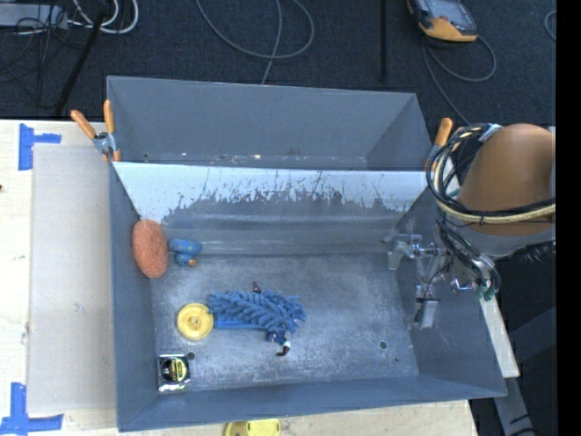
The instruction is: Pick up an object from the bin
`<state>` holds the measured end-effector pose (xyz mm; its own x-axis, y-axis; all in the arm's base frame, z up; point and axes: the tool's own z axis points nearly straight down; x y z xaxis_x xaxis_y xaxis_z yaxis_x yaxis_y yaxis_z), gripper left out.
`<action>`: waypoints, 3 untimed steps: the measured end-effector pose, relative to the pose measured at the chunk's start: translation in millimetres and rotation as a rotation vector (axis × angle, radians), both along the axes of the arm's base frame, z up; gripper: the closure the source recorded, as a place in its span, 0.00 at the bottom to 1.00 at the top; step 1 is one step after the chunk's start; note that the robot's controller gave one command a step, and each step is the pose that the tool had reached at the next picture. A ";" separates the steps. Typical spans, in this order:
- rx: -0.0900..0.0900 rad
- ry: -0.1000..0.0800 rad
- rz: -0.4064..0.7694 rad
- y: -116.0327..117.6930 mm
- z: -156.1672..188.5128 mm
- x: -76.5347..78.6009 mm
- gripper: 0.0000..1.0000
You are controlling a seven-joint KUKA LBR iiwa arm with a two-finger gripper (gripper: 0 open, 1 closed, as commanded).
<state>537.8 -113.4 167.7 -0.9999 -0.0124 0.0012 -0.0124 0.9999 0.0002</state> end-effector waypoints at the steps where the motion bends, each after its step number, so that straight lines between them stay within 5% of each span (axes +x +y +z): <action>1: 0.000 0.000 0.000 0.0 0.0 0.0 0.00; 2: 0.000 -0.006 -0.068 18.4 -45.2 -1.0 0.00; 3: 0.001 0.003 -0.067 35.0 -77.0 -23.4 0.00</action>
Offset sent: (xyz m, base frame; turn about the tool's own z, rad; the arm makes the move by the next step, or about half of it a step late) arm -0.0031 0.0283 -0.0676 0.0889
